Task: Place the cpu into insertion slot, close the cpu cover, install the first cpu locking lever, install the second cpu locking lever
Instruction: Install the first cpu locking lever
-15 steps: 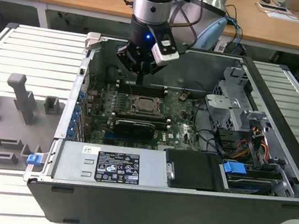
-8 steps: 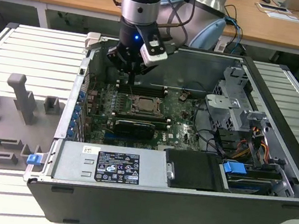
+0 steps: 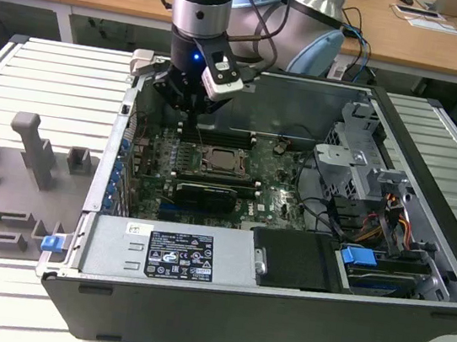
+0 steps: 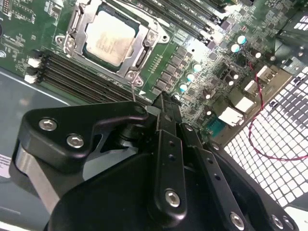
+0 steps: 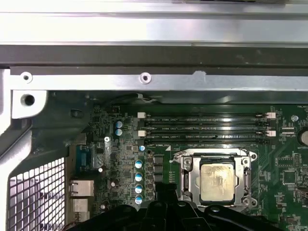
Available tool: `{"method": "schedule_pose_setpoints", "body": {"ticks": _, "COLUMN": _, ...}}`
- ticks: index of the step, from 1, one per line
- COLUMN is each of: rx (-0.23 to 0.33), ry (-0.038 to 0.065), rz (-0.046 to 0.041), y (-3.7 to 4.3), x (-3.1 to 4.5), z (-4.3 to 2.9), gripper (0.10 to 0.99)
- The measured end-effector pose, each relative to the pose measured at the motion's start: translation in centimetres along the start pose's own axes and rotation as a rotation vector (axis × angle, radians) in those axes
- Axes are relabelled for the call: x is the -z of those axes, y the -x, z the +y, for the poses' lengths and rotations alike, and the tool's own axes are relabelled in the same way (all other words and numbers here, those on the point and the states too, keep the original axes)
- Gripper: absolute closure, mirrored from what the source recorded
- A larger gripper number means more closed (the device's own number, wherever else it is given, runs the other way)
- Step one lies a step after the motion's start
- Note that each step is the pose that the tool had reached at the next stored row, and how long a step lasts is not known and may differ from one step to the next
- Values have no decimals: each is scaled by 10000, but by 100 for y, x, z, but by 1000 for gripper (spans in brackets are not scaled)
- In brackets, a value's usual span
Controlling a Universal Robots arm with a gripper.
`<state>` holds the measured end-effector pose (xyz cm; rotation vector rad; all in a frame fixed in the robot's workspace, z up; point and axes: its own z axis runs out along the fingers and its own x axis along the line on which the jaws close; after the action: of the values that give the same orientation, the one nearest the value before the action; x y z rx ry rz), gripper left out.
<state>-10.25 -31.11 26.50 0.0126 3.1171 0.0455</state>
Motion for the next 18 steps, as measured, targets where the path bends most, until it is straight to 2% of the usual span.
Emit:
{"method": "schedule_pose_setpoints", "body": {"ticks": 10, "rx": 116, "ry": 4, "rz": 2, "y": -42, "x": -48, "z": 117, "gripper": 980}}
{"method": "schedule_pose_setpoints", "body": {"ticks": 14, "rx": 149, "ry": 5, "rz": 3, "y": -52, "x": -67, "z": 200, "gripper": 980}}
{"method": "schedule_pose_setpoints", "body": {"ticks": 18, "rx": 149, "ry": 5, "rz": 5, "y": -4, "x": -73, "z": 234, "gripper": 980}}
